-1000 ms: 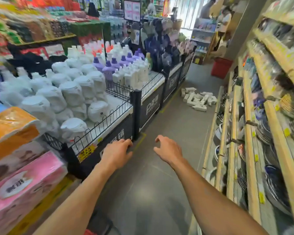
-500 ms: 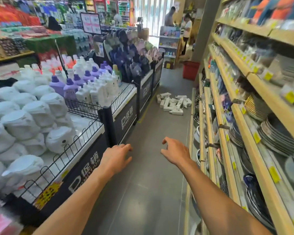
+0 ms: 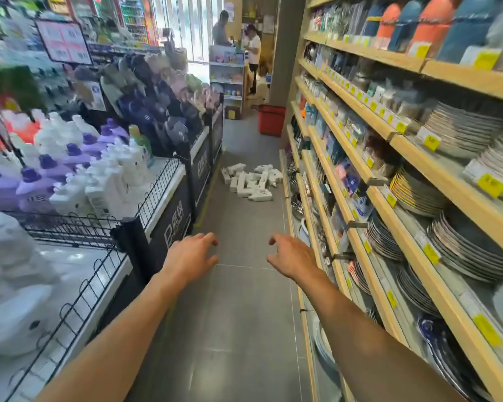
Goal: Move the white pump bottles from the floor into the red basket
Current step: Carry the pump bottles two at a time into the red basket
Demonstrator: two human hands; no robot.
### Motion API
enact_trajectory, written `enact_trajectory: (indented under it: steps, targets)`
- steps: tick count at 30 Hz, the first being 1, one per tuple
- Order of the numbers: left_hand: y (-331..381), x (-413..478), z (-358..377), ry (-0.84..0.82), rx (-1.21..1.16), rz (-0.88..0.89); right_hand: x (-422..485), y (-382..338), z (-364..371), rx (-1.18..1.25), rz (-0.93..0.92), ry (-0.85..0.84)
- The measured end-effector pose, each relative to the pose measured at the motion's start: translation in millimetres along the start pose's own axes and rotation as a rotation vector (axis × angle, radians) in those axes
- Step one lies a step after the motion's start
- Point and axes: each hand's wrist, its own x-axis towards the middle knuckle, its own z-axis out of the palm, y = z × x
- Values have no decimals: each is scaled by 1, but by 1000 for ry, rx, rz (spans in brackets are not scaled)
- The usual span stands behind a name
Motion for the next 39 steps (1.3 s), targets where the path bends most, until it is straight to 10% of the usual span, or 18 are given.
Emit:
enact_trajectory:
  steps: [39]
  targets:
    - [-132, 483, 4, -19, 56, 4, 489, 5, -13, -24, 65, -64]
